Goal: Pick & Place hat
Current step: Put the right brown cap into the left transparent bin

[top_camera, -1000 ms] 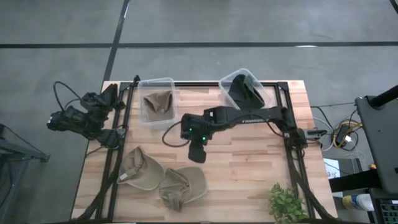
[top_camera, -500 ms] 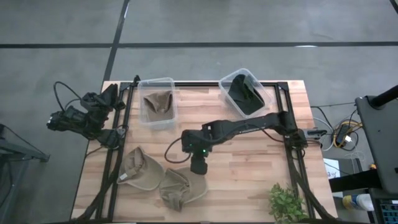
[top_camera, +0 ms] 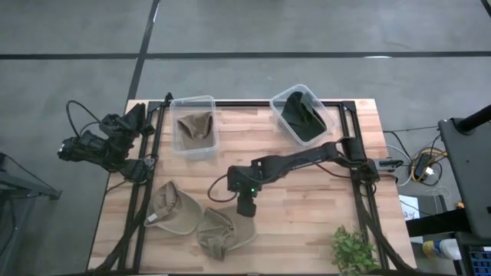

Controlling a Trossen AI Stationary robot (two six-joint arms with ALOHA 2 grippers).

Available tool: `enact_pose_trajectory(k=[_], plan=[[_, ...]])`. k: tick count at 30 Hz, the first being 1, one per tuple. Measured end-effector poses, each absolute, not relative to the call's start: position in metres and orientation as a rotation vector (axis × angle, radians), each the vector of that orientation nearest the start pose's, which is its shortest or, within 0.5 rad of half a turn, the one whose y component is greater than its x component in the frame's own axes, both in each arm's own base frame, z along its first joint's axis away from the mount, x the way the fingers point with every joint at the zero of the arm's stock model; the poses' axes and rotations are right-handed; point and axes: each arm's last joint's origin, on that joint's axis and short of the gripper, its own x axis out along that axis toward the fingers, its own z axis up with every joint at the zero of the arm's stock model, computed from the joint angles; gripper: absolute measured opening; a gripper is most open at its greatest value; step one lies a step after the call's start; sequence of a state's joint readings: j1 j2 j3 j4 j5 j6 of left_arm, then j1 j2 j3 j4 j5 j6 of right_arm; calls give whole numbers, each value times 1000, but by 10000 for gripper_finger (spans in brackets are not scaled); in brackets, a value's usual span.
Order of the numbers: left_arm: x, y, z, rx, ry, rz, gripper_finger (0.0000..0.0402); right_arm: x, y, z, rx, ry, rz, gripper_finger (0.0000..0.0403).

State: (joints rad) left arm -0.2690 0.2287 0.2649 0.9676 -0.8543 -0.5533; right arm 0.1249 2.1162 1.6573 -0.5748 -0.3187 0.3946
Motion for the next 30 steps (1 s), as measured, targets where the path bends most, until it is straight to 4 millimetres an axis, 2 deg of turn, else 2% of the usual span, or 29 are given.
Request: enact_pose_trajectory(k=[7, 30], plan=[[56, 7, 305, -1045, -1012, 290, 80, 446, 64, 177, 475, 1072, 189, 132], [56, 7, 305, -1045, -1012, 290, 80, 445, 66, 161, 524, 1046, 179, 132]])
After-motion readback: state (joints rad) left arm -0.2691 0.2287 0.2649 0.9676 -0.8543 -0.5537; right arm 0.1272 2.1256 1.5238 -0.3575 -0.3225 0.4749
